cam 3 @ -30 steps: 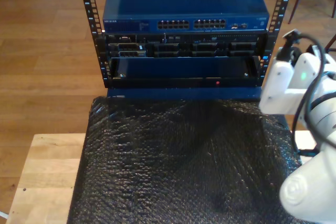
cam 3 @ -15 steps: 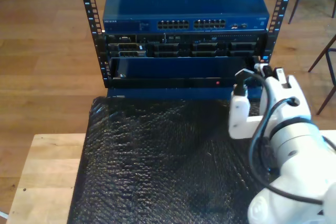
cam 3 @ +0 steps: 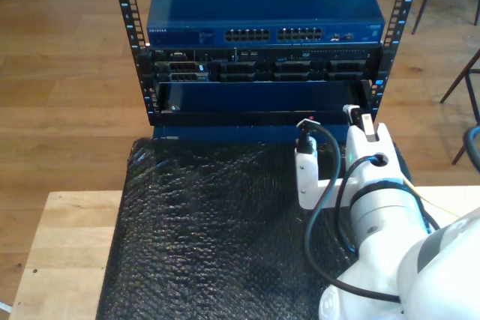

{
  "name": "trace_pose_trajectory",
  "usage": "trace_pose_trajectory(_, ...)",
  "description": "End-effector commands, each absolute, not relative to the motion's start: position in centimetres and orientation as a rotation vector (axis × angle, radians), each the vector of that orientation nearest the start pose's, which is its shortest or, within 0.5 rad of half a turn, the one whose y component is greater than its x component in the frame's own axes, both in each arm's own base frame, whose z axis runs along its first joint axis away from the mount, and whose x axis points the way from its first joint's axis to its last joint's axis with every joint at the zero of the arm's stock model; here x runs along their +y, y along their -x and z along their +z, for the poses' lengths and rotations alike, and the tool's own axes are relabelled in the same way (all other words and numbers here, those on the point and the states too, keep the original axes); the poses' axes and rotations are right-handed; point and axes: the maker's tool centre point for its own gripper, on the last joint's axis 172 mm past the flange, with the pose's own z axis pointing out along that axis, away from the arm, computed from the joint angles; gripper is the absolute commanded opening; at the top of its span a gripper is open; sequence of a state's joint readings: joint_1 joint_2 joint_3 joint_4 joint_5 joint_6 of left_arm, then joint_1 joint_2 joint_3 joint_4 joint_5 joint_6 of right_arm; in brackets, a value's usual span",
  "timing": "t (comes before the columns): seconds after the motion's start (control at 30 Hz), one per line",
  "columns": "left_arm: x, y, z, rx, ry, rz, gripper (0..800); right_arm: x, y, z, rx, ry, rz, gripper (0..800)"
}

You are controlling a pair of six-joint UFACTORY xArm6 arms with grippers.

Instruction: Grab the cable and plug it in

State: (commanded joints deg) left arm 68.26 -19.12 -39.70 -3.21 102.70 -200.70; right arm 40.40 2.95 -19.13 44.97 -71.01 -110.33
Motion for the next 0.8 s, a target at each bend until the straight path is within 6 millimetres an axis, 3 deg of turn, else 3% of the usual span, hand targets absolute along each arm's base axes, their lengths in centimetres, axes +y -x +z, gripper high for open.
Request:
trace_pose_trajectory(0.2, 14.5, -6.1, 17.2, -1.734, -1.76, 0.492, 800, 12.9, -45.7, 28.0, 1.357, -1.192, 1.002, 0)
trace_pose_trajectory(0.47, 12.9, -3.6, 15.1, -1.754, -1.705, 0.459, 800, 13.1, -46.4, 28.9, 1.334, -1.191, 1.004, 0)
trace_pose_trajectory(0.67, 12.2, -3.1, 13.1, -1.821, -1.699, 0.441, 800, 13.1, -46.7, 28.7, 1.331, -1.198, 0.997, 0)
trace_pose_trajectory(0.8, 12.4, -3.2, 13.0, -1.851, -1.696, 0.44, 800, 13.1, -46.7, 28.6, 1.332, -1.198, 0.995, 0)
